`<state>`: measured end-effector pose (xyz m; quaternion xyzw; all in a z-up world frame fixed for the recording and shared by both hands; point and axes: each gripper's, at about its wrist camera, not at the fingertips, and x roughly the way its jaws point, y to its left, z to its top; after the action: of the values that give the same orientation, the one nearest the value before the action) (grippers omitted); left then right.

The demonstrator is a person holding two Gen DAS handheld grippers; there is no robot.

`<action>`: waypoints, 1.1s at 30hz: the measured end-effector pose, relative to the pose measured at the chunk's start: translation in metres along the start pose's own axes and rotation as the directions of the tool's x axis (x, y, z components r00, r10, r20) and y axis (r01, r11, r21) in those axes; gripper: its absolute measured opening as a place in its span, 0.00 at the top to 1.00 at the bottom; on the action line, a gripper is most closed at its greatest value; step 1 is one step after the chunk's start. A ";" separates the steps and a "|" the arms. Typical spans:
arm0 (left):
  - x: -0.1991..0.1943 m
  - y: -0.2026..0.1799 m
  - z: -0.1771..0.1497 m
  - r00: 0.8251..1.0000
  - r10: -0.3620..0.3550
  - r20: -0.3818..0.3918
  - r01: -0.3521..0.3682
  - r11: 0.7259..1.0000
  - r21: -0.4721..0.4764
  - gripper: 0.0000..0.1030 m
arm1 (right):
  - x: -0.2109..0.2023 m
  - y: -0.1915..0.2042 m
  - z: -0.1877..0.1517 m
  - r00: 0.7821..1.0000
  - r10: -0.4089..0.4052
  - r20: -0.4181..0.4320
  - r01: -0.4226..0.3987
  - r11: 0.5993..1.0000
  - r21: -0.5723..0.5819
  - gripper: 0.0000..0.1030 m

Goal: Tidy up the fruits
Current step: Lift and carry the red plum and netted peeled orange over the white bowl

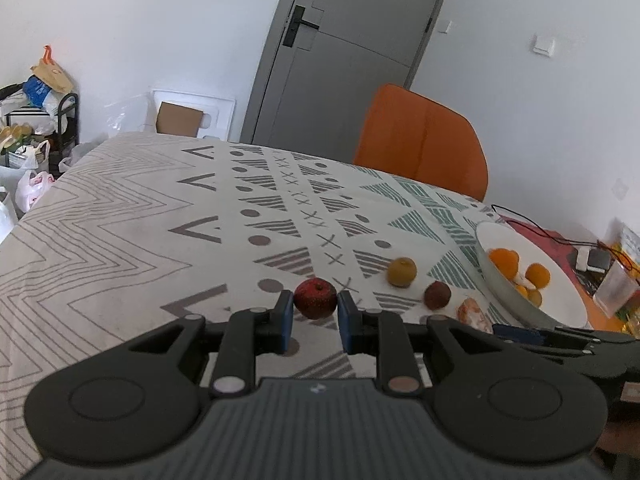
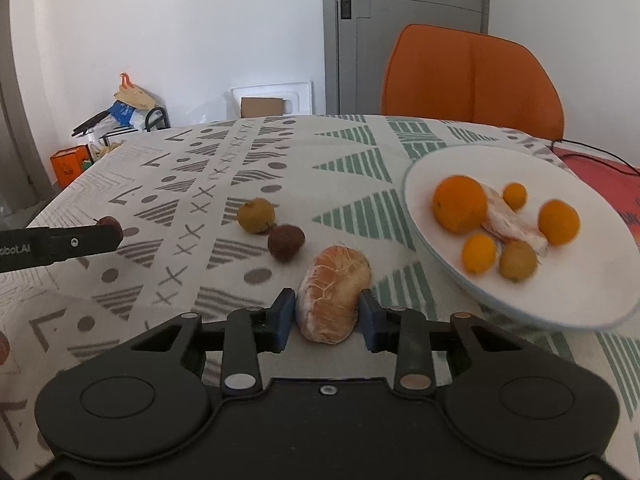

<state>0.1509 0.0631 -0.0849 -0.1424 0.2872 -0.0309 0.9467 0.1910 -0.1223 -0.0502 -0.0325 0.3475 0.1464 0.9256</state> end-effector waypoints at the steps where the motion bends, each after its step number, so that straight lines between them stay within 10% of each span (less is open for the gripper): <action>1: -0.002 -0.002 0.000 1.000 -0.003 0.002 0.003 1.000 0.007 0.79 | -0.003 -0.001 -0.002 1.000 0.000 0.000 0.000 1.000 0.005 0.68; 33: -0.020 -0.069 0.010 0.999 -0.013 0.042 0.007 0.988 0.152 0.79 | -0.052 -0.039 -0.001 0.984 0.095 0.149 -0.112 0.988 0.110 0.69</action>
<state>0.1415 0.0023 -0.0472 -0.0721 0.2632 -0.0543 0.9605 0.1643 -0.1726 -0.0183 0.0511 0.2892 0.1754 0.9397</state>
